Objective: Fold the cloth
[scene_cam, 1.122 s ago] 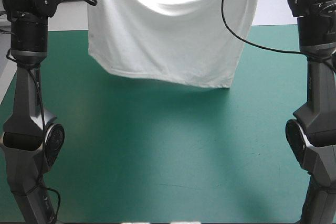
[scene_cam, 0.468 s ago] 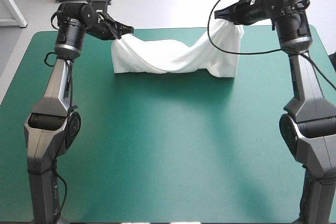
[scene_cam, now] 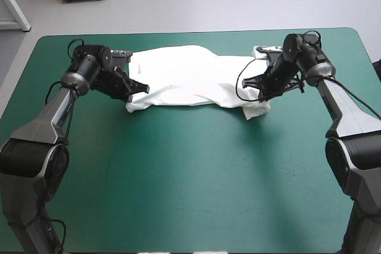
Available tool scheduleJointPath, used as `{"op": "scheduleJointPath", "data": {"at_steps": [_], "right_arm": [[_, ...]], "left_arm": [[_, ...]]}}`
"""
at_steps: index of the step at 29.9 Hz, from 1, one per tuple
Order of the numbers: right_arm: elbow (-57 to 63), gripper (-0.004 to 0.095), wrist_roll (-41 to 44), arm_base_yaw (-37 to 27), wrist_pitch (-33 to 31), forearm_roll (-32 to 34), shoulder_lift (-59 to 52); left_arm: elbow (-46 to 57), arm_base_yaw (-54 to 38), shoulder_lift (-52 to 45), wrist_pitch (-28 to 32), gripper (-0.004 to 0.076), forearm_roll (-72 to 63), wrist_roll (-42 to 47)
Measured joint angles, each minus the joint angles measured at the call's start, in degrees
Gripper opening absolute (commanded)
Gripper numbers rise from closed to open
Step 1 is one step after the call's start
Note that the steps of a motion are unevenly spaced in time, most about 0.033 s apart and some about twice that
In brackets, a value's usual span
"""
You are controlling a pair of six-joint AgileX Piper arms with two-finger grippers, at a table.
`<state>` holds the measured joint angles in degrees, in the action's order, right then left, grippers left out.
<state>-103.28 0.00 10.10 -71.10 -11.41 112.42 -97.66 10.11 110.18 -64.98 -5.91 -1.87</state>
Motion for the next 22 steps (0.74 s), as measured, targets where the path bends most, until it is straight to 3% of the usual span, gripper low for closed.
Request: {"op": "scheduleJointPath", "data": {"at_steps": [8,22], "right_arm": [[16.9,-0.0017,-1.6,0.0,1.0,0.4,-10.7],[43.2,-0.0017,-2.3,0.0,1.9,0.8,-24.7]], "left_arm": [[21.6,0.0,-11.4,4.6,-0.0022,-0.4,-4.0],[43.0,0.0,-22.7,6.6,-0.0022,-2.0,-7.9]]}}
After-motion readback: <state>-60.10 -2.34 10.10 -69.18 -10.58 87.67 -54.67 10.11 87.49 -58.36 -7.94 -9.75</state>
